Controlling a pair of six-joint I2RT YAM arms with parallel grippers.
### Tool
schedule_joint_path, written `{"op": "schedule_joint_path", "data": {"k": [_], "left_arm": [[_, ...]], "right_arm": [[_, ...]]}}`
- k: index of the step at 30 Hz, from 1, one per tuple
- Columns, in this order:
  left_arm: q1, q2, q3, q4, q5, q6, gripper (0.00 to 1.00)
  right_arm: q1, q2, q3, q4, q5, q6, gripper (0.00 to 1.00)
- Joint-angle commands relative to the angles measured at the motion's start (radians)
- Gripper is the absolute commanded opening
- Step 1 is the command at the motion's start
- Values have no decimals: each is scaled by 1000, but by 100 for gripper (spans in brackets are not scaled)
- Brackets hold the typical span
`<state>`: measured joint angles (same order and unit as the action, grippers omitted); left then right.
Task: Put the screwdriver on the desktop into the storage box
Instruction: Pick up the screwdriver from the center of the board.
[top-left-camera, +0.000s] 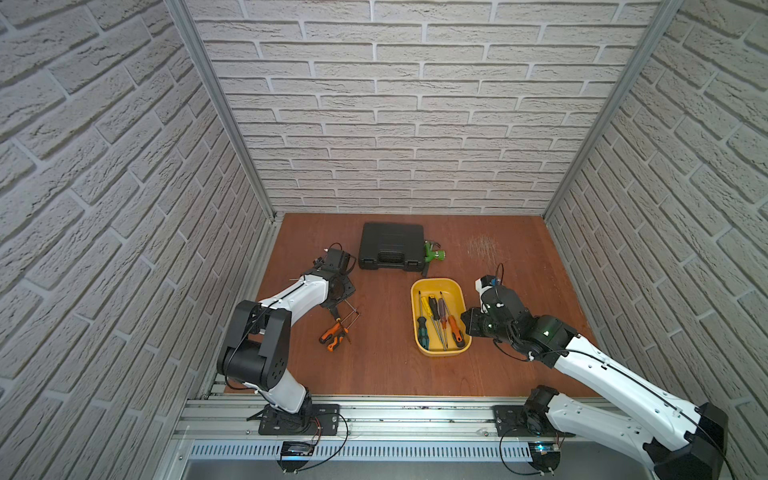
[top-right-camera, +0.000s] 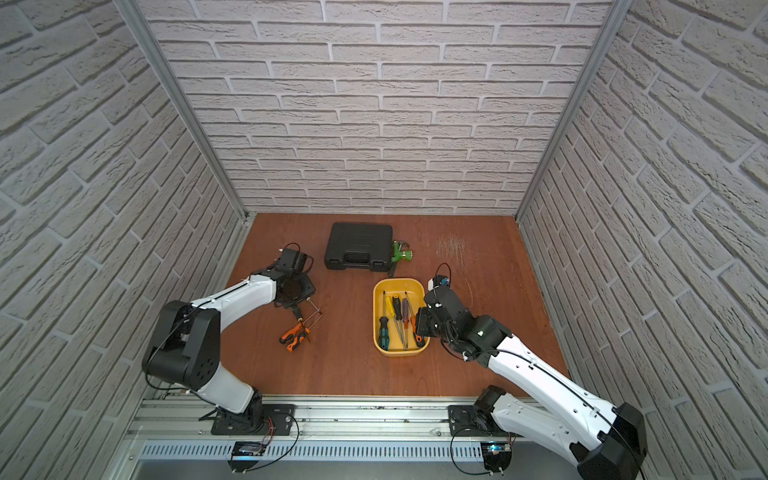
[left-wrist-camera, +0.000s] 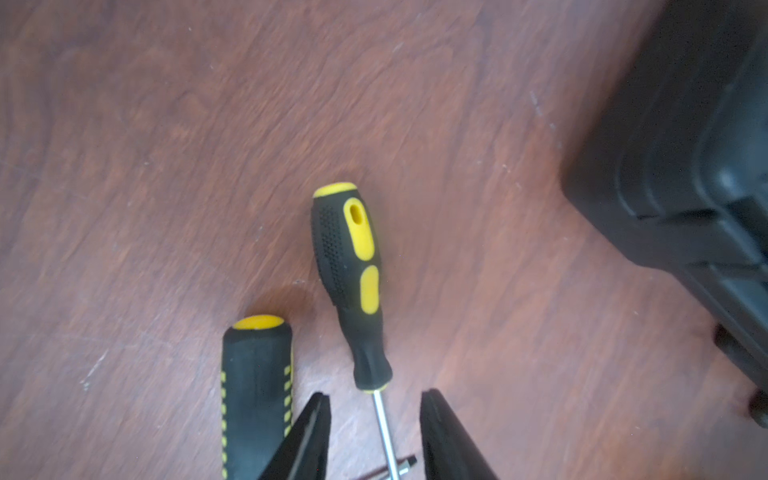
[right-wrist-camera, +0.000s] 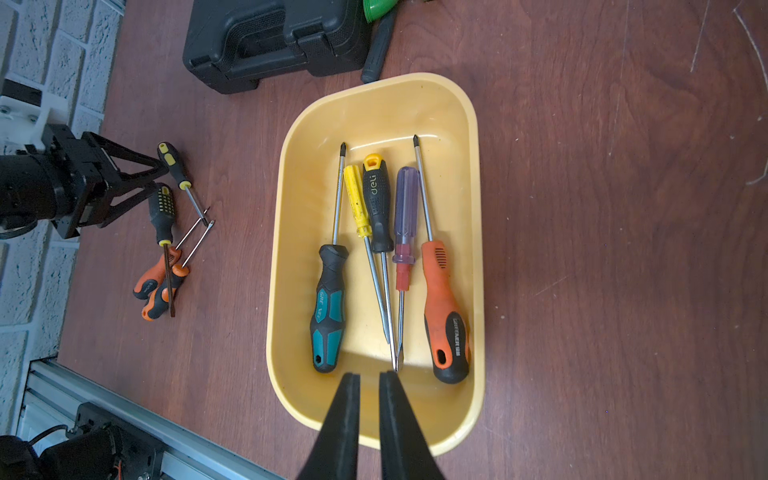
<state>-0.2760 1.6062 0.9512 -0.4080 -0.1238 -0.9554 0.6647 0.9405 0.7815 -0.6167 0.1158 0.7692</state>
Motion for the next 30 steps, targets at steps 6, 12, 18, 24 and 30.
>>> {"op": "schedule_joint_path", "data": {"k": [6,12,18,24,30], "left_arm": [[22,84,62,37,25,-11,39],[30,132,83,35,38,-1,35],[34,144,77,31,40,-1,34],[34,182,91,26,48,1,31],[19,202,92,20,51,4,24]], "right_arm": [[-1,-13,-10,21,17,-18,16],[0,-14,-11,20,21,-18,16],[-1,-11,-11,21,20,-16,16],[-1,-5,-11,22,16,-15,16],[-1,-16,-10,18,23,-14,16]]}}
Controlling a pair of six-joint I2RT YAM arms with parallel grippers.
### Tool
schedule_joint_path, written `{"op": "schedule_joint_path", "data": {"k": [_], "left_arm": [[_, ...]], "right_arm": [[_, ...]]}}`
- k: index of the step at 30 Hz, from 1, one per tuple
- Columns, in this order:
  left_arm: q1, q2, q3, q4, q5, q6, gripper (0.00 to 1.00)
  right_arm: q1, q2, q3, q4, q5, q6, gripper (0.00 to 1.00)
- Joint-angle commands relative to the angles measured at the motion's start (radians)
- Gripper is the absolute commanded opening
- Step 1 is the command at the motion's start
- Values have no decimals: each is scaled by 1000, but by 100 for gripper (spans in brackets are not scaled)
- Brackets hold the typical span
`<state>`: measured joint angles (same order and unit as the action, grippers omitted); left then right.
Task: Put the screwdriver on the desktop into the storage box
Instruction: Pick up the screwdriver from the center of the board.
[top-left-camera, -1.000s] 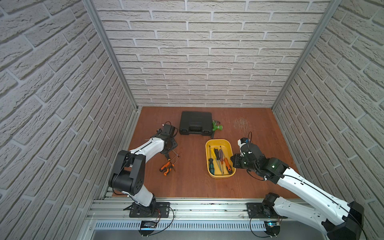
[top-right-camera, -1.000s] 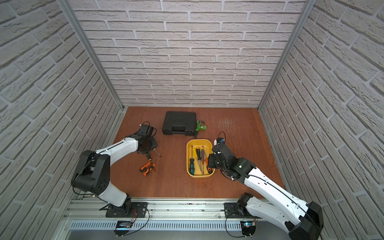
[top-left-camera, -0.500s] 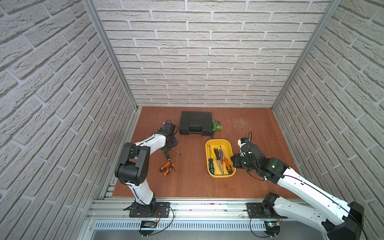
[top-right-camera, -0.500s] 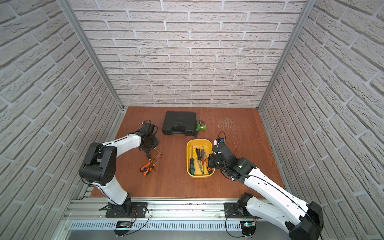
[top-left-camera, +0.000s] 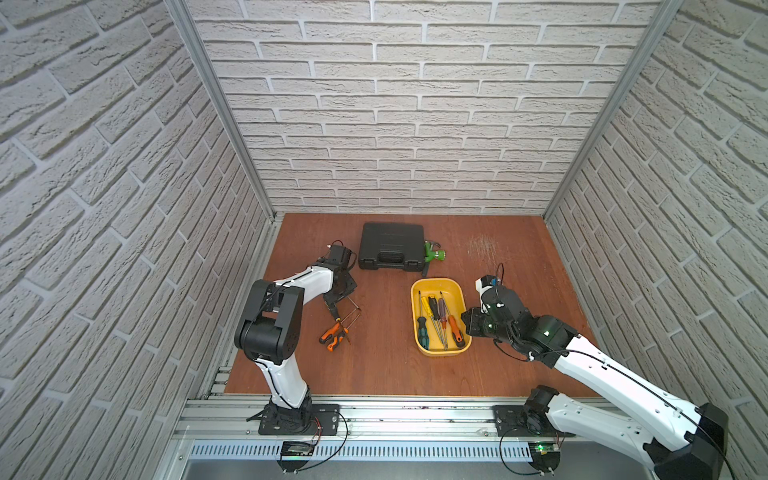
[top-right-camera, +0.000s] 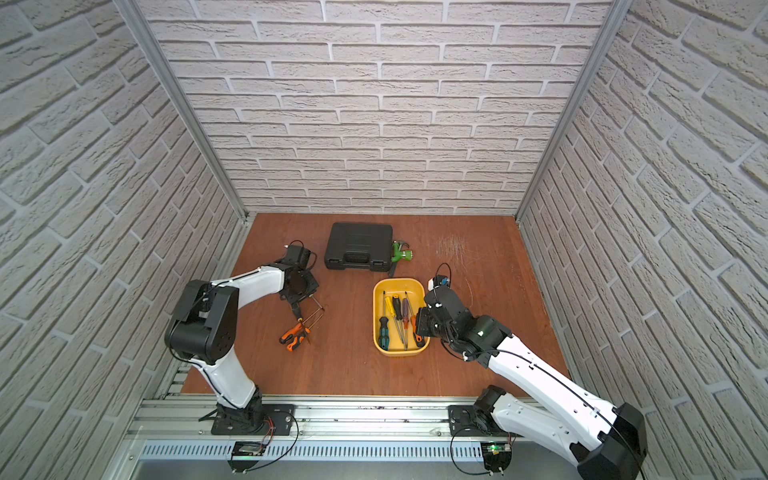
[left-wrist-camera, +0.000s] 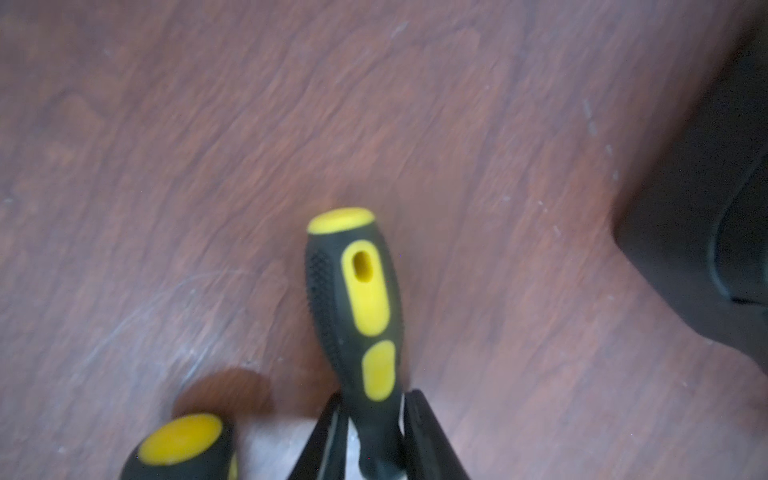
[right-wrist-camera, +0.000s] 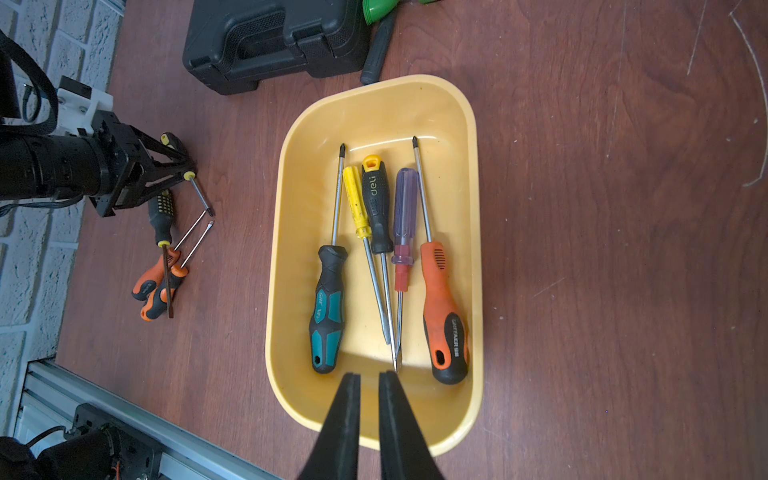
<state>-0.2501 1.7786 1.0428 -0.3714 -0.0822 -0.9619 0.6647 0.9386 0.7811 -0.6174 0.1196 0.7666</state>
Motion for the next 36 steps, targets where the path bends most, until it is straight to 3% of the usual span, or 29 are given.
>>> {"op": "schedule_joint_path", "data": {"k": [1,15,27,36], "left_arm": [[-10,28,-2,-18,5,9,23],[-102,-107,-11,-60,-88,36,0],[-229,-400,-24,-74,-128,45,0],[-406,-587,-45,-63,-130,61,0]], "right_arm": [[0,-12,-9,20,19,-10,16],[-1,-25,-2,0,34,-15,16],[0,-38,11,-13,47,-16,16],[-2,-47,16,-22,72,-7,16]]}}
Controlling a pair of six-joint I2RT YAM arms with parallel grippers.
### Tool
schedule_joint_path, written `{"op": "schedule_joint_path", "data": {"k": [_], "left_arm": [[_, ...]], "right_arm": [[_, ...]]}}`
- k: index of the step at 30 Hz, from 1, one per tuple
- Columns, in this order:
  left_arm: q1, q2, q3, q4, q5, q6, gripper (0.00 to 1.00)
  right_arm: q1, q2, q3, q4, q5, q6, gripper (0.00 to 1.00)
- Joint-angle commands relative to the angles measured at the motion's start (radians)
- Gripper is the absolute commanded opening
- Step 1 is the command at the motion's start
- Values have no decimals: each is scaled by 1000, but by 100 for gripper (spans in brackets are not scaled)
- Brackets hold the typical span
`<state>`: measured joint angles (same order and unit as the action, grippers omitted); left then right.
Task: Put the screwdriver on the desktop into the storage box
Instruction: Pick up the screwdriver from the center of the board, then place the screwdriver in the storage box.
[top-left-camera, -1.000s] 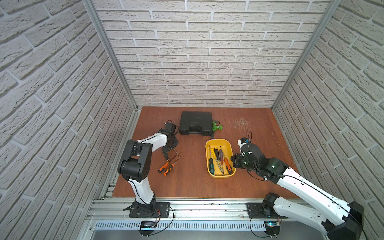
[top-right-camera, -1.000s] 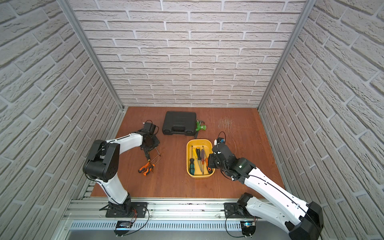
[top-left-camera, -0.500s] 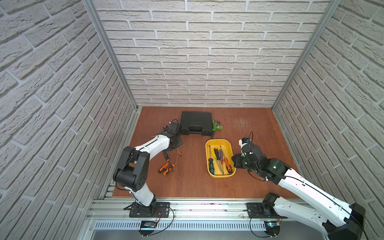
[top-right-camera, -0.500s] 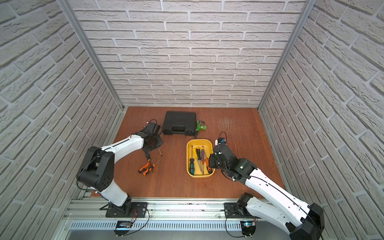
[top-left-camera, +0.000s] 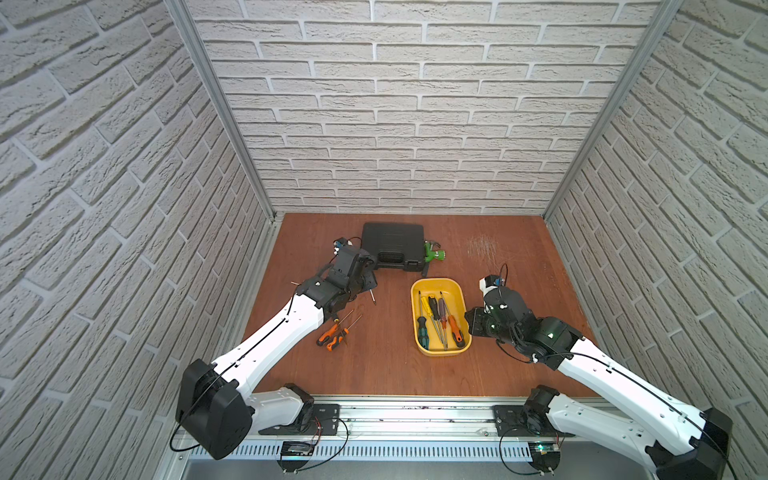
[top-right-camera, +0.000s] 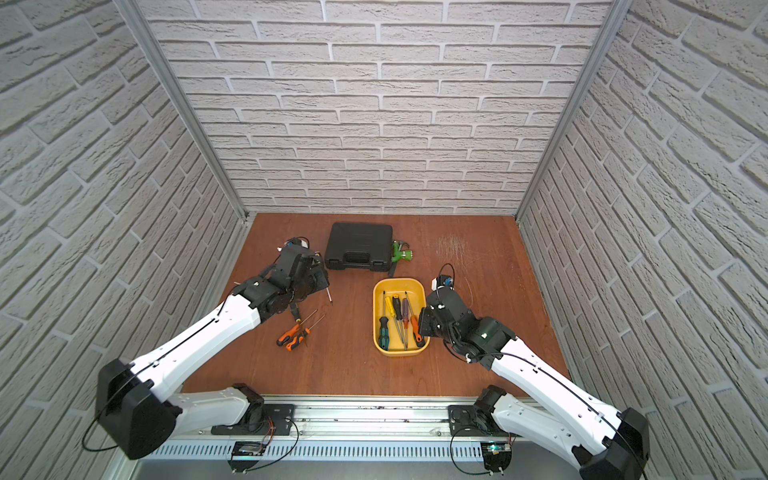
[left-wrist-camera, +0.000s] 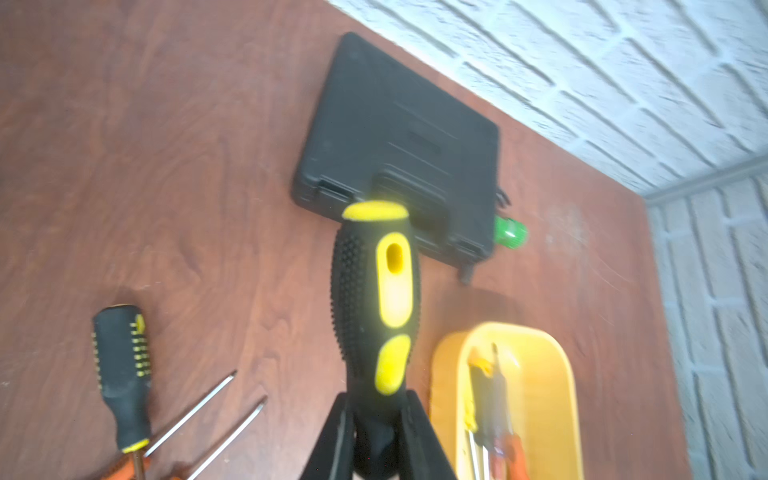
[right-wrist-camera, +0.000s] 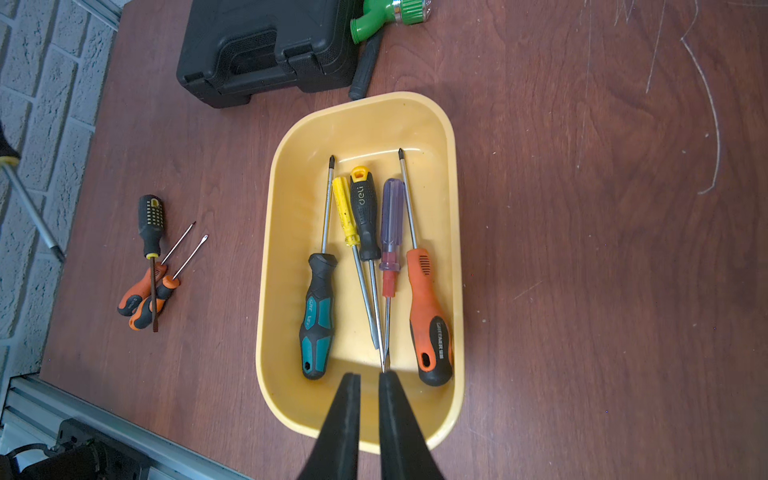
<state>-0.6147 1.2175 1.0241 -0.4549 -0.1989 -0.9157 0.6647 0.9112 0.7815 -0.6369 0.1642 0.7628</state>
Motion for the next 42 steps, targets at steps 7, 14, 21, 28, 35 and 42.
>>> {"op": "schedule_joint_path", "data": {"k": [7,14,21,28,35,42], "left_arm": [[-220,-24,-31,80,-62,-59,0],[-356,91,-2,197,-48,-97,0],[-424,219,39,272,-21,-126,0],[-456,307,57,329,-8,-173,0],[-454,409,105,322,30,-200,0],[-438,493,145,363,97,-234,0]], "right_arm": [[-2,-41,23,-27,51,9,17],[-3,-70,11,-54,92,33,18],[-7,-71,5,-62,96,42,19],[-7,-41,-2,-43,72,43,19],[-7,-53,-11,-46,76,43,18],[-7,-72,-16,-56,95,53,18]]}}
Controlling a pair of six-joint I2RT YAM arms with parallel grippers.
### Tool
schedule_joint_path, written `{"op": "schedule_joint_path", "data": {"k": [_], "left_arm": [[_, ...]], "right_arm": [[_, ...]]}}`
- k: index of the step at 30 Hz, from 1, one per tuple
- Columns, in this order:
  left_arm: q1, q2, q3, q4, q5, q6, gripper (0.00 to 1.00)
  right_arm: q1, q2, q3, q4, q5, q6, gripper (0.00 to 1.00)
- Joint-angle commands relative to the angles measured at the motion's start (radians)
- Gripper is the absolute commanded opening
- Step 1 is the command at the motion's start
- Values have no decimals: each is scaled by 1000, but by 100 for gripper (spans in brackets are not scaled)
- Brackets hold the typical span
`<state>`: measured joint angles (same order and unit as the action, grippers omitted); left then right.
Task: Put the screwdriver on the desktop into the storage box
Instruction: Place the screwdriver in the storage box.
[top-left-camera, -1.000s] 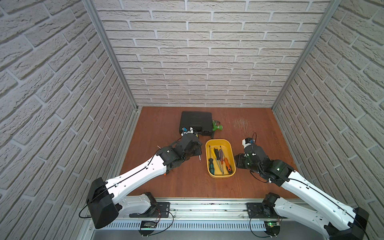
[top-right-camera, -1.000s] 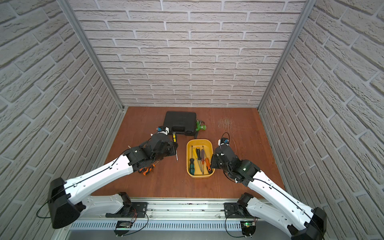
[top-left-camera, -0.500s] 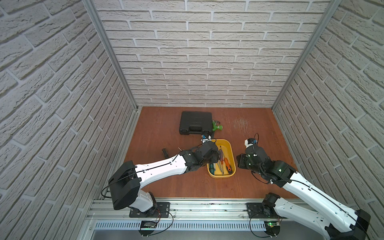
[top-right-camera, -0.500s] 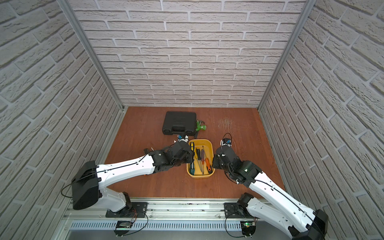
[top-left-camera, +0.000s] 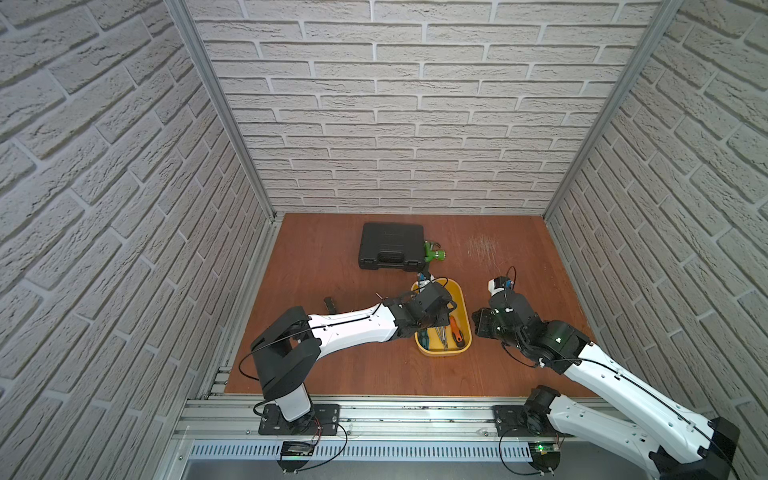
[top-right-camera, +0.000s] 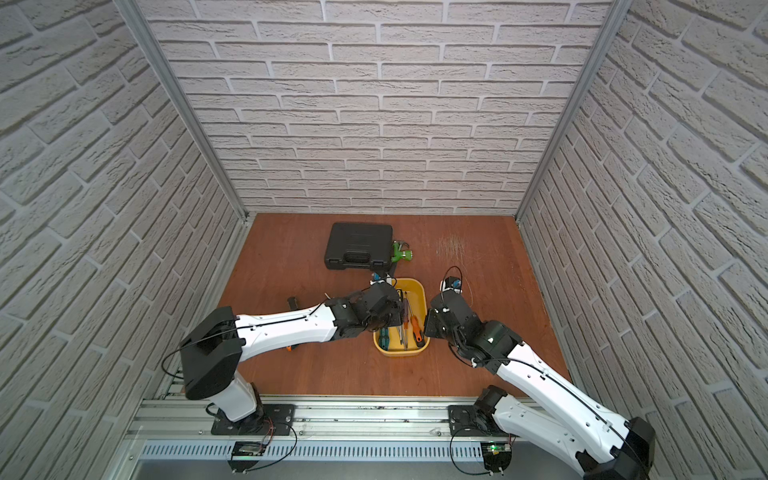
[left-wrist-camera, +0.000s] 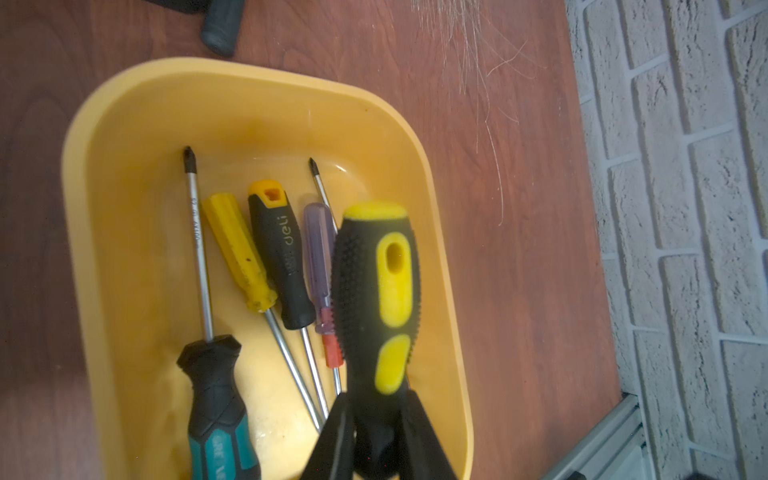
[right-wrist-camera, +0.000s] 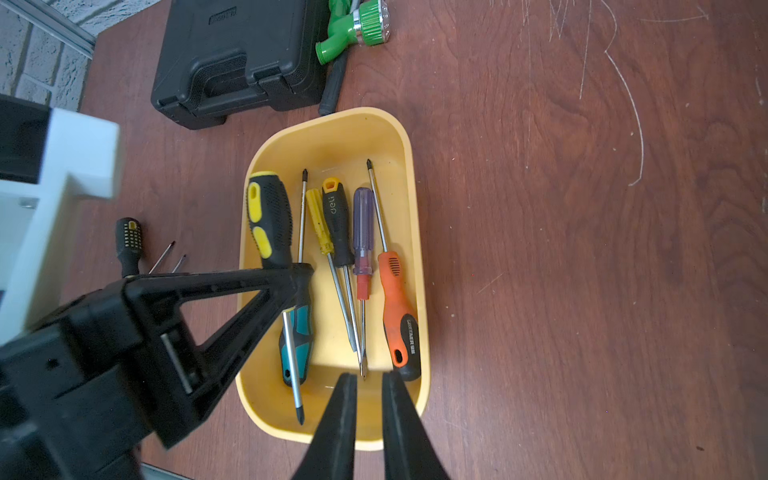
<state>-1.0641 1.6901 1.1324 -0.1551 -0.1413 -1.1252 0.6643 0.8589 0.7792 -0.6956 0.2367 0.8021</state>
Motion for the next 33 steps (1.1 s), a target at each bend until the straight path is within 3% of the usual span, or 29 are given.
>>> {"op": "schedule_joint_path", "data": {"k": [1,14,23,25,27,29,33], "left_arm": [[16,31,43,76,55,-29,0],[32,130,76,114,127,-139,0],[30,179,101,126,162,-146,0],[32,181,109,120,165,-131,23],[30,176,116,105,159,-115,39],[32,162,115,103,148,-92,48],[32,105,89,109,110,-29,57]], "right_arm": [[-7,-22,-14,0,28,15,18],[-9,-34,-14,-18,46,20,19],[-9,-31,-18,-12,40,20,19],[-9,-30,-18,-12,39,20,19],[-9,-29,-17,-10,35,18,19],[-9,-27,-14,-6,30,15,19],[-9,-29,-10,19,-16,-9,19]]}}
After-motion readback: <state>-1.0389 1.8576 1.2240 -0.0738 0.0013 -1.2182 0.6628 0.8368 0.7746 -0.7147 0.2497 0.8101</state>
